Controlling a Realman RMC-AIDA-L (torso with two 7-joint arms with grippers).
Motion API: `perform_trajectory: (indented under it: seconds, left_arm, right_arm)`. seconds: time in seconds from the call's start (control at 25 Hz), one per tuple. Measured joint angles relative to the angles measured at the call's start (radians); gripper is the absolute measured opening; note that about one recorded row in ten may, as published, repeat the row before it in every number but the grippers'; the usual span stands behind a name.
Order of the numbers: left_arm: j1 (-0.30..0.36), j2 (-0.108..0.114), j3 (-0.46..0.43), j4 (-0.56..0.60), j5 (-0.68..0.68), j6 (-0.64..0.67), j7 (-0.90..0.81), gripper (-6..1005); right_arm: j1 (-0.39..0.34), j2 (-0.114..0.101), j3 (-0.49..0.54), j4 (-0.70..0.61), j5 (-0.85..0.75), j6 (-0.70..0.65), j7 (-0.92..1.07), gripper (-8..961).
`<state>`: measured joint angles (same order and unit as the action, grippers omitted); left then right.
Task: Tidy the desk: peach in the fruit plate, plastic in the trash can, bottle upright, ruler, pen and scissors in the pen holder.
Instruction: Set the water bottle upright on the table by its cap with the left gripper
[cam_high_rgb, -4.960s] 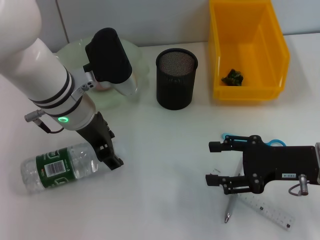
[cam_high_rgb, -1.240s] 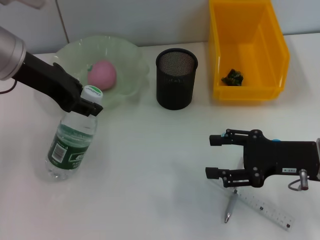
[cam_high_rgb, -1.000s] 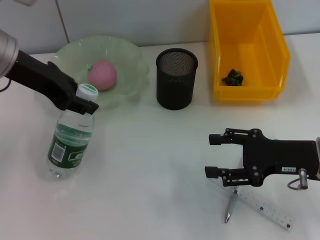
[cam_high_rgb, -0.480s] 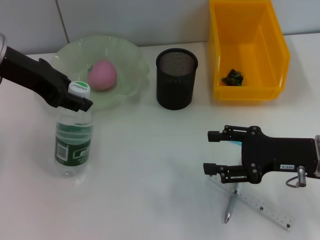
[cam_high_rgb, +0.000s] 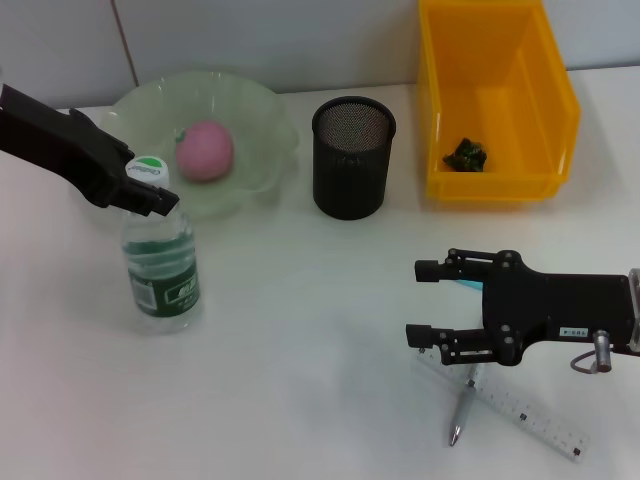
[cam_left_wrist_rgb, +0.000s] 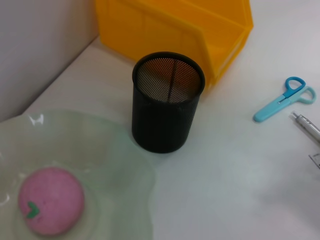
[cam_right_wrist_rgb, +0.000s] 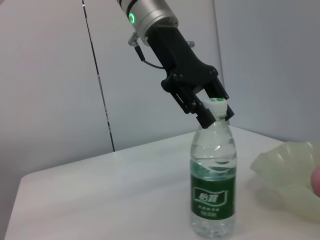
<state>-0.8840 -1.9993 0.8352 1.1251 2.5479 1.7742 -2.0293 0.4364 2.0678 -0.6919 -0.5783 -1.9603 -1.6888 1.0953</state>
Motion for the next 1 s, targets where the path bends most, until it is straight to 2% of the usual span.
perform_trajectory:
  seconds: [0.64, 1.0]
  left_arm:
    - [0.011, 0.002, -0.001, 0.04, -0.003, 0.002, 0.003, 454]
    - [0.035, -0.006, -0.001, 0.078, -0.003, -0.024, 0.03, 454]
  right_arm:
    - [0.001, 0.0, 0.002, 0.007, 0.009, 0.0, 0.0, 787]
    - [0.001, 0.0, 0.002, 0.009, 0.009, 0.0, 0.0, 786]
